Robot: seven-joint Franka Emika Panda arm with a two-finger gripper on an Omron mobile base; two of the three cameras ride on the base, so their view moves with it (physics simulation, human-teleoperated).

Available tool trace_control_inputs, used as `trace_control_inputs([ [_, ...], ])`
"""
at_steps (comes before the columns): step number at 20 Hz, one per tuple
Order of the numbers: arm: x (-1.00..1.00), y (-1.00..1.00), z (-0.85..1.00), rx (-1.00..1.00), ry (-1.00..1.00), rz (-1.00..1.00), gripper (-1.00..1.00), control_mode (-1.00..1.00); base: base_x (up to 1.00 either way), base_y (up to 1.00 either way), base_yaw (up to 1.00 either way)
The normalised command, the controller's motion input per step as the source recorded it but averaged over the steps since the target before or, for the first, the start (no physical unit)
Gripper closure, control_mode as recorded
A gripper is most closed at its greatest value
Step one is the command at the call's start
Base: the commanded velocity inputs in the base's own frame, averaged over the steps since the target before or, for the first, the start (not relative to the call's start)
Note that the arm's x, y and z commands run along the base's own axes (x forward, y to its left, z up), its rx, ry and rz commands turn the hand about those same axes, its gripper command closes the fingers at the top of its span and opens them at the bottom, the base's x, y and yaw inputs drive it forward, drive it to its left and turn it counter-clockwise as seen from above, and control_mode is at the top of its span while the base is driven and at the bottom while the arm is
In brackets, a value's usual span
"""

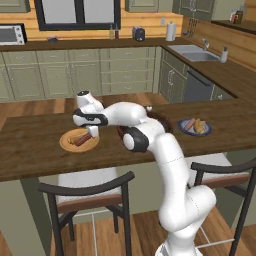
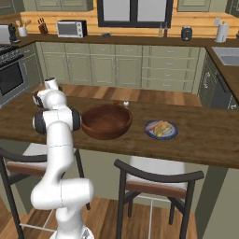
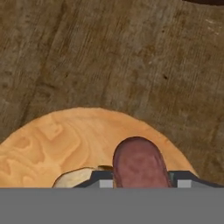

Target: Place one bun and one sausage from the bowl on each plate.

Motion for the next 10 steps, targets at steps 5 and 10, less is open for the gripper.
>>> trace_control_inputs([
  [5, -0.03, -0.01, -0.34, 0.0, 0.0, -0.13, -1.0, -1.0, 0.0, 0.0, 0.0],
  [10, -0.66, -0.25, -0.24, 0.0, -0.03, -0.08, -1.0, -1.0, 0.0, 0.0, 0.0],
])
